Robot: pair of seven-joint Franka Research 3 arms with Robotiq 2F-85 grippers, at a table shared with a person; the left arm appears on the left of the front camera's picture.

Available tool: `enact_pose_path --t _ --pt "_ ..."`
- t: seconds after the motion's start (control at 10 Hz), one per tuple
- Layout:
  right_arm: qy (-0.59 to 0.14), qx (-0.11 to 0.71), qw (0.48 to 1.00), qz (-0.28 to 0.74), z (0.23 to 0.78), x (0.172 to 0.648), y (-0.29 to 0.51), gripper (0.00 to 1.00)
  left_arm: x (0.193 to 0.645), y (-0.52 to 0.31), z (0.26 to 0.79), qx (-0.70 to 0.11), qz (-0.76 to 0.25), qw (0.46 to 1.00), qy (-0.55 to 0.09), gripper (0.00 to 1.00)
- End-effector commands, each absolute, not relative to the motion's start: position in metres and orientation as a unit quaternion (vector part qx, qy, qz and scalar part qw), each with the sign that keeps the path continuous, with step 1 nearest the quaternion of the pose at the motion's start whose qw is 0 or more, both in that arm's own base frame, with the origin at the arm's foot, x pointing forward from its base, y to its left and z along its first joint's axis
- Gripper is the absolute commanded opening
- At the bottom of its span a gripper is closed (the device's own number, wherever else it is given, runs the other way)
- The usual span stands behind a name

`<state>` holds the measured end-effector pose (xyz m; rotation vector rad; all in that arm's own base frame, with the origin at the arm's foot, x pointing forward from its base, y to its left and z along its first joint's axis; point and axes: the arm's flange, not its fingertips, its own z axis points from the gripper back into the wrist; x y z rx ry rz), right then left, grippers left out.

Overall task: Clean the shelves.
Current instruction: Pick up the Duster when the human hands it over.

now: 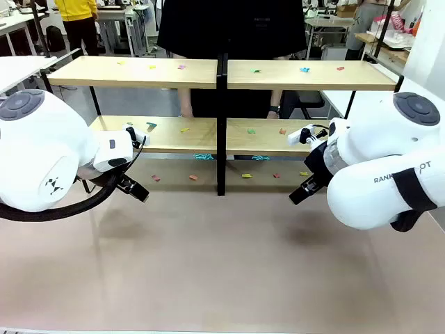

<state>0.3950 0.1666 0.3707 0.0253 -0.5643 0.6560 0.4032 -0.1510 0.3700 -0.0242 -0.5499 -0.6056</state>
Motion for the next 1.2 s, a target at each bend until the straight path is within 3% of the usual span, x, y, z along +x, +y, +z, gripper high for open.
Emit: enact_pose_path --t 0.0,1.1 --pt "-0.274 0.012 0.908 0.318 0.3707 0.3950 0.1666 1.00 0.4032 -0.1510 0.3702 -0.012 -0.294 0.917 -0.268 1.00" --pt "-0.273 0.012 0.908 0.318 0.3706 0.3949 0.1667 1.00 0.4033 -0.1510 0.3700 -0.012 -0.294 0.918 -0.267 1.00"
